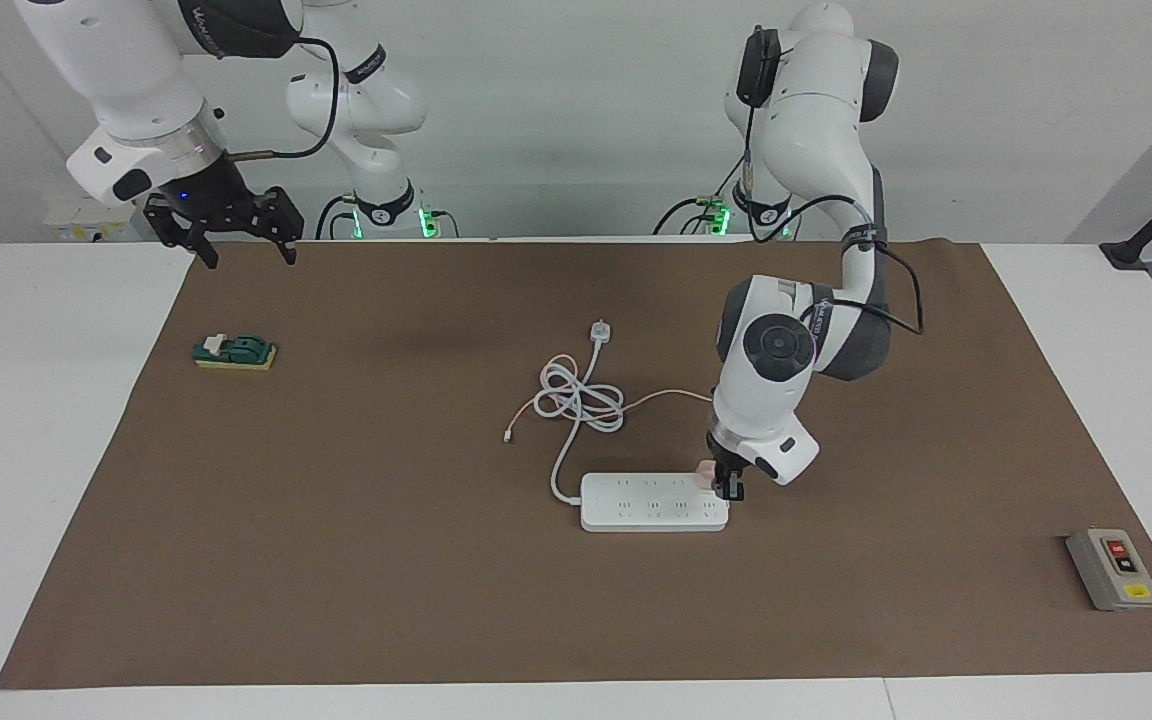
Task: Plug charger into power strip
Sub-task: 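Push the pink plug into the power strip socket with the left gripper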
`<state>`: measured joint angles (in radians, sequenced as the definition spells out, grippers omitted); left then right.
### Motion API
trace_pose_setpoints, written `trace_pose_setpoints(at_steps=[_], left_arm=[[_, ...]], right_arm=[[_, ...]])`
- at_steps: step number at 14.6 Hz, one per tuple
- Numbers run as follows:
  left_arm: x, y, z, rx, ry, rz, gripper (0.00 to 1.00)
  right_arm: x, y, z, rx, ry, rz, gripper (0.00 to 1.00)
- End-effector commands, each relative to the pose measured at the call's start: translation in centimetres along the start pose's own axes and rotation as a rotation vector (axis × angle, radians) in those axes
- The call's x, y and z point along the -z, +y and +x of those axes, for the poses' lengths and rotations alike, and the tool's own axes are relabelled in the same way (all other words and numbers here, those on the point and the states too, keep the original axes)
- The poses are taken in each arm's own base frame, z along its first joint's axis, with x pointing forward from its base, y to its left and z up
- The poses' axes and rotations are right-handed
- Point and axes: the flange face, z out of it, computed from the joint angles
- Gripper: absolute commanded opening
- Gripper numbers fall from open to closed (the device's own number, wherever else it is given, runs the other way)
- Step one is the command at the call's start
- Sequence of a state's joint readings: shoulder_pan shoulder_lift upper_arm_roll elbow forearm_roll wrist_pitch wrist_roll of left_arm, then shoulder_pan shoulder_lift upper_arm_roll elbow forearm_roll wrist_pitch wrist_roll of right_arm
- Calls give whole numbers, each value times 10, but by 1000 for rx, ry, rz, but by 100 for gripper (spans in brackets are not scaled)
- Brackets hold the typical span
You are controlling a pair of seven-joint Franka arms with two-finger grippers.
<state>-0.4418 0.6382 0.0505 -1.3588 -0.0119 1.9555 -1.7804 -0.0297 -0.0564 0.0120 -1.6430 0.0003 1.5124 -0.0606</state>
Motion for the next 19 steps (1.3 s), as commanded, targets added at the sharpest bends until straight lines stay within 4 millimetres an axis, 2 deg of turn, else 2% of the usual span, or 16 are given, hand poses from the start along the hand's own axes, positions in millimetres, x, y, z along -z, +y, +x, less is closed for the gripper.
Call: trace_pose_setpoints(at_steps=[1, 12, 19], left_arm=[[-61, 2, -16, 6, -10, 5, 0], [-45, 4, -17, 9, -27, -30, 0], [-13, 4, -11, 30, -60, -65, 0]], right_arm=[[1, -1, -5, -14, 4, -25, 100], [0, -2, -5, -12, 3, -25, 100], [0, -2, -5, -14, 3, -25, 100]])
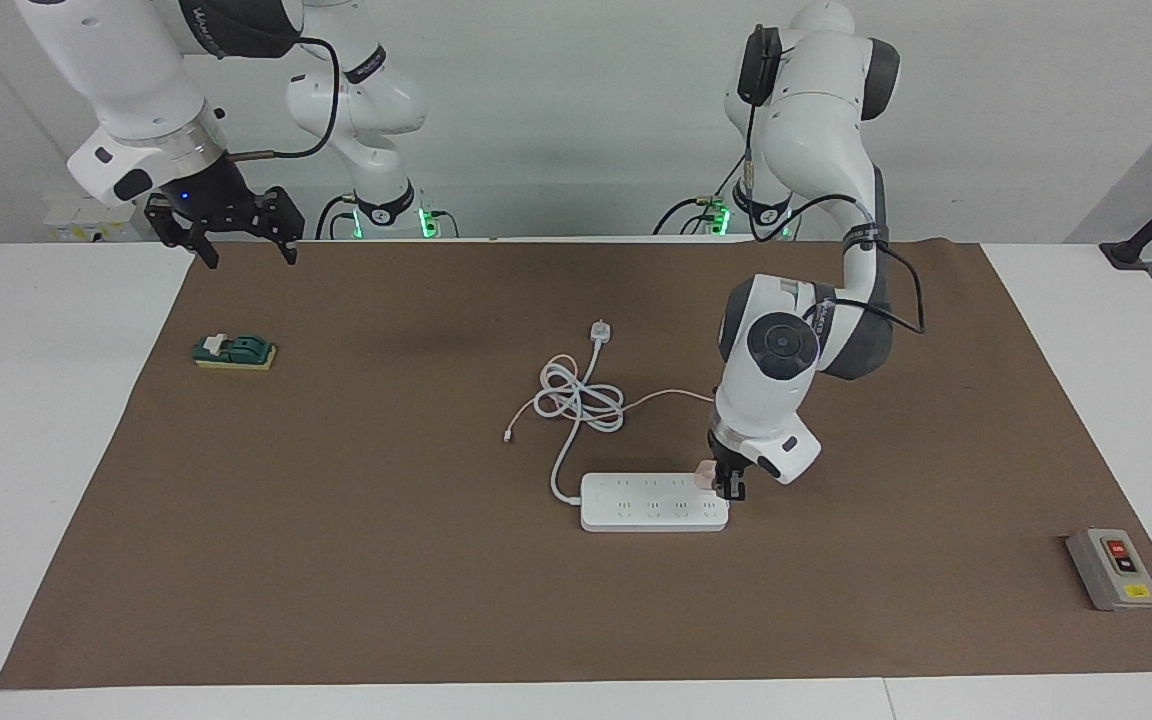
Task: Plug charger into power strip
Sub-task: 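Push the pink plug into the power strip socket with the left gripper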
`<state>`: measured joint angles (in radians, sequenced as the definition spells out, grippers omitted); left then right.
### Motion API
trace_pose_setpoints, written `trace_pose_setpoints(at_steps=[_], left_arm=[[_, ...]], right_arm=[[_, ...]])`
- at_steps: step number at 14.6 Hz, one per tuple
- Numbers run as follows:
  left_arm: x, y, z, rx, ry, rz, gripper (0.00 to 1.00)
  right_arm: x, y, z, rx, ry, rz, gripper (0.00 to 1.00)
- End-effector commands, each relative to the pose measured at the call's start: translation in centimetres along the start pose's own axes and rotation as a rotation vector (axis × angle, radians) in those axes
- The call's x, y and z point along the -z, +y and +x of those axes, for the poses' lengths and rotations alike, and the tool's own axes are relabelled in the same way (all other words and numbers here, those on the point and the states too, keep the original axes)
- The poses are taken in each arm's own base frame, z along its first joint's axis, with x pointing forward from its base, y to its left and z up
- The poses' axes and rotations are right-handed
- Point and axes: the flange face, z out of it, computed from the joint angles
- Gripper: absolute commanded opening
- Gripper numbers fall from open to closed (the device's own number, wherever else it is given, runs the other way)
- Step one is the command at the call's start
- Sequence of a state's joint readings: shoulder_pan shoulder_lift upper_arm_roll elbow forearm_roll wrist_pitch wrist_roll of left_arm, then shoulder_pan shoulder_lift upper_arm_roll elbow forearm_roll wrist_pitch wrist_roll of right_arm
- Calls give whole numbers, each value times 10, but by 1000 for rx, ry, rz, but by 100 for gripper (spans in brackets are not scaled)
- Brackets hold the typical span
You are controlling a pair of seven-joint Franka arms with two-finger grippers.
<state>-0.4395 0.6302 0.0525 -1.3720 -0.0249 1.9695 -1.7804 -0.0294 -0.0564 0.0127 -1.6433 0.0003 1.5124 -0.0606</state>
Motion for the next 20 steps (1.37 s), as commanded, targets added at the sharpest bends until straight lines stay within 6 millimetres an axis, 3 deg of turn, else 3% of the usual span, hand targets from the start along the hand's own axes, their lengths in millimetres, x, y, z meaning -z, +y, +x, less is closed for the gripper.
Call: trace_pose_setpoints(at_steps=[1, 8, 14, 20], left_arm=[[-13, 6, -10, 26, -48, -60, 0], [-18, 2, -18, 16, -36, -44, 0], [-34, -11, -55, -59, 75, -25, 0], [-49, -10, -53, -28, 83, -9, 0]], right_arm=[[-1, -1, -6, -13, 0, -25, 100], [0, -1, -5, -13, 3, -25, 100], [0, -1, -5, -13, 4, -25, 100], [1, -1, -6, -13, 6, -25, 100]])
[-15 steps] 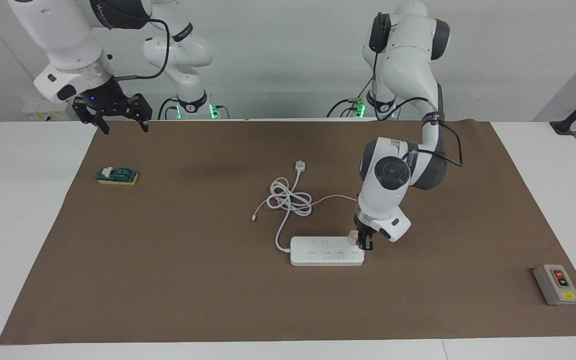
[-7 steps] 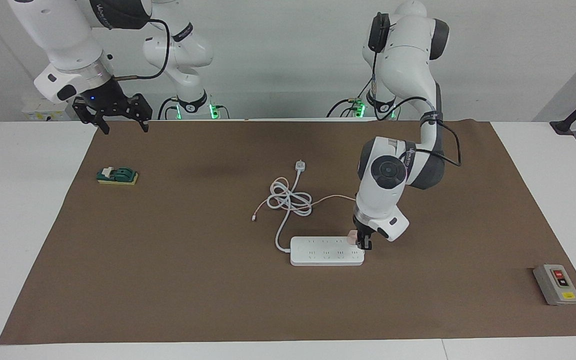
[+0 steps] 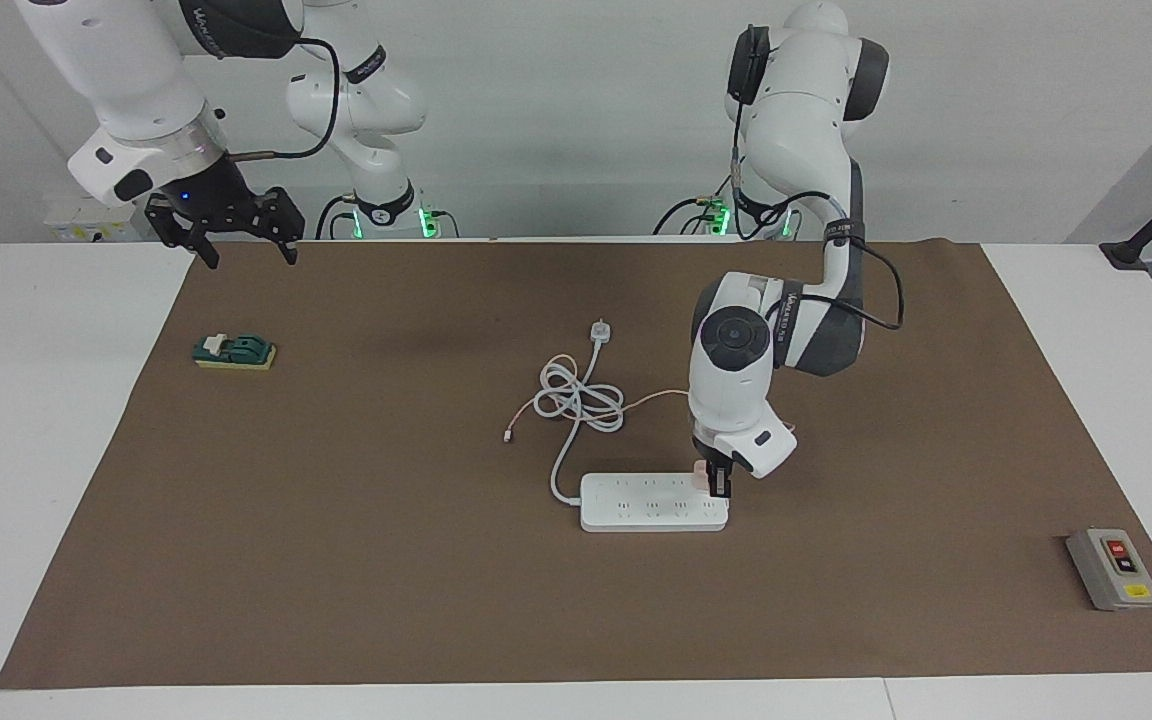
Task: Plug charger into power strip
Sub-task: 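Push the pink plug into the power strip socket with the left gripper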
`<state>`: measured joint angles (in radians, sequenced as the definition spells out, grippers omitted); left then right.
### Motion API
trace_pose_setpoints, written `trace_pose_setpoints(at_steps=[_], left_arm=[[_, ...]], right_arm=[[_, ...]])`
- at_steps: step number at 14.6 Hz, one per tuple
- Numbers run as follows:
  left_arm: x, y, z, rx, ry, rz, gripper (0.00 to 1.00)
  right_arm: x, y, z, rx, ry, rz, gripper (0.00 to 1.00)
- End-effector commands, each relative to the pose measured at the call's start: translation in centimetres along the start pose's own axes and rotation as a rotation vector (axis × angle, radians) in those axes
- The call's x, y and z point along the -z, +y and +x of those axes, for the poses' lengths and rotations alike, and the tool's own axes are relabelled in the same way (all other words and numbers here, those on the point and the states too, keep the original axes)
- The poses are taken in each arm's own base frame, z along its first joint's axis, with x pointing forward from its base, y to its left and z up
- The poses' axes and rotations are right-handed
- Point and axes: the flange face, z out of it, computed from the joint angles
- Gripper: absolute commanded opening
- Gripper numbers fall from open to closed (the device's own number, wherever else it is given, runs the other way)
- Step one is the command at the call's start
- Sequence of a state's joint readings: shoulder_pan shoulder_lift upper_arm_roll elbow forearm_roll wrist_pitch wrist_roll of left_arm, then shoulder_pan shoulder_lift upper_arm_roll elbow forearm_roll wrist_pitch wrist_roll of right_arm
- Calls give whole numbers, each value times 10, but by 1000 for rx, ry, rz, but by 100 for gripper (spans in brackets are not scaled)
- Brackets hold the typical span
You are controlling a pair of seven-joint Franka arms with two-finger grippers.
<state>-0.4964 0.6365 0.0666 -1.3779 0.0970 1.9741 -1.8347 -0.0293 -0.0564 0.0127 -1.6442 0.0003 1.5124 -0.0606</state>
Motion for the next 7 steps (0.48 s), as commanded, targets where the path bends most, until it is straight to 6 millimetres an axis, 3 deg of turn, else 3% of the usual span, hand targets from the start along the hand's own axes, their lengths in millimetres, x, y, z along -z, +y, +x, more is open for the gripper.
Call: trace_pose_setpoints(at_steps=[1, 4, 7], left_arm=[[-37, -2, -31, 14, -43, 13, 0], [-35, 7, 3, 54, -99, 14, 0], [-34, 12, 15, 38, -142, -12, 0]], right_arm=[[0, -1, -5, -13, 5, -25, 100], [0, -1, -5, -13, 5, -25, 100], [0, -1, -5, -12, 5, -25, 100]])
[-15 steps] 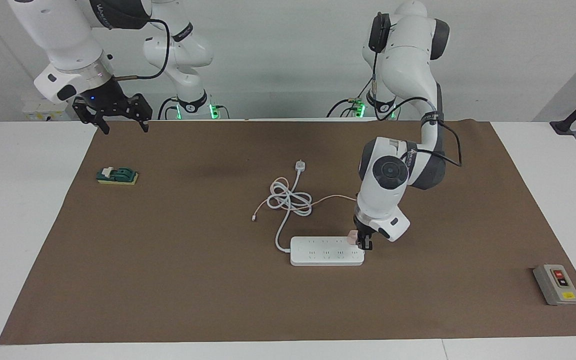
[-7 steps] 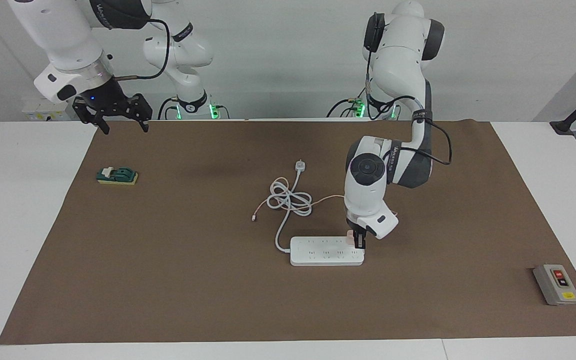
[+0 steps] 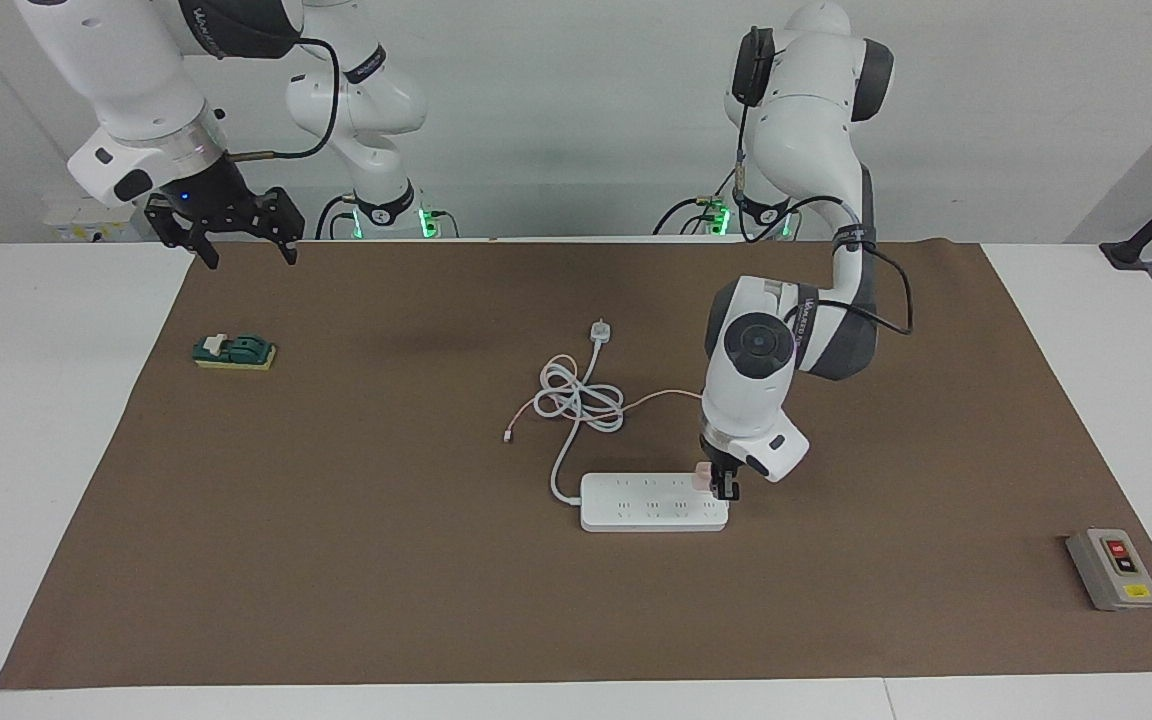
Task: Plug charger into power strip
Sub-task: 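Push the pink plug into the power strip socket with the left gripper, then open the left gripper and lift it off the plug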
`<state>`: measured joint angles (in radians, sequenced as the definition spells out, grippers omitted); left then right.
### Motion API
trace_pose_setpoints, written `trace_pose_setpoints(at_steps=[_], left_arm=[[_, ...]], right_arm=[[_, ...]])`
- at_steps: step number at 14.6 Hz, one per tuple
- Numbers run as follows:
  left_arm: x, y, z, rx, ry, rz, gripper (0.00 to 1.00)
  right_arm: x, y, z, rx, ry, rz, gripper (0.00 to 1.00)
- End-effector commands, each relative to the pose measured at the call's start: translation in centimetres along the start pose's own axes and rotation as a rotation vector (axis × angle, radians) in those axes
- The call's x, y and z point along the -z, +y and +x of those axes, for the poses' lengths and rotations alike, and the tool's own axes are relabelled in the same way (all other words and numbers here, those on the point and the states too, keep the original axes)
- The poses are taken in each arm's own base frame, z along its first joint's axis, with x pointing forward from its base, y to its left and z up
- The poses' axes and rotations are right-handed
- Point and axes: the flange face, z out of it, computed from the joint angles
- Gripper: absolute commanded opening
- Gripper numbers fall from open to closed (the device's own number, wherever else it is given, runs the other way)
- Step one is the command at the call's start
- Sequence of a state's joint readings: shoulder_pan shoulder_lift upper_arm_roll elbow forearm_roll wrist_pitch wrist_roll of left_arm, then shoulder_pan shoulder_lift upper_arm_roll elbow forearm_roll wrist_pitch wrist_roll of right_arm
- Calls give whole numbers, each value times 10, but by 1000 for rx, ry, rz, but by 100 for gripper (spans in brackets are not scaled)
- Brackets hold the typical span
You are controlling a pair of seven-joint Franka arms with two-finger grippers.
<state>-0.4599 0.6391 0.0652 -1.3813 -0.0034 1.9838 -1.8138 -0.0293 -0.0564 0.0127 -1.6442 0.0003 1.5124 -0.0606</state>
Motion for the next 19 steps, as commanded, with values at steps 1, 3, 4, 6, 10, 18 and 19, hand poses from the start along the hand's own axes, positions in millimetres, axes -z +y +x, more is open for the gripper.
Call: trace_pose_setpoints(at_steps=[1, 3, 4, 6, 10, 18, 19], left_arm=[[-28, 9, 2, -26, -62, -36, 0], [-31, 10, 1, -25, -72, -39, 0], [-34, 10, -1, -25, -72, -46, 0], [-35, 9, -3, -15, -72, -43, 0], [-14, 9, 2, -12, -75, -52, 73], [83, -10, 26, -17, -72, -23, 100], [100, -14, 29, -38, -68, -34, 100]], right_arm=[[0, -1, -5, -13, 5, -25, 100], [0, -1, -5, -12, 5, -25, 100], [0, -1, -5, -13, 5, -25, 100], [0, -1, -5, -13, 7, -25, 100], [0, -1, -5, -12, 5, -25, 100], [0, 1, -5, -12, 5, -25, 100], [0, 1, -5, -12, 5, -25, 100]])
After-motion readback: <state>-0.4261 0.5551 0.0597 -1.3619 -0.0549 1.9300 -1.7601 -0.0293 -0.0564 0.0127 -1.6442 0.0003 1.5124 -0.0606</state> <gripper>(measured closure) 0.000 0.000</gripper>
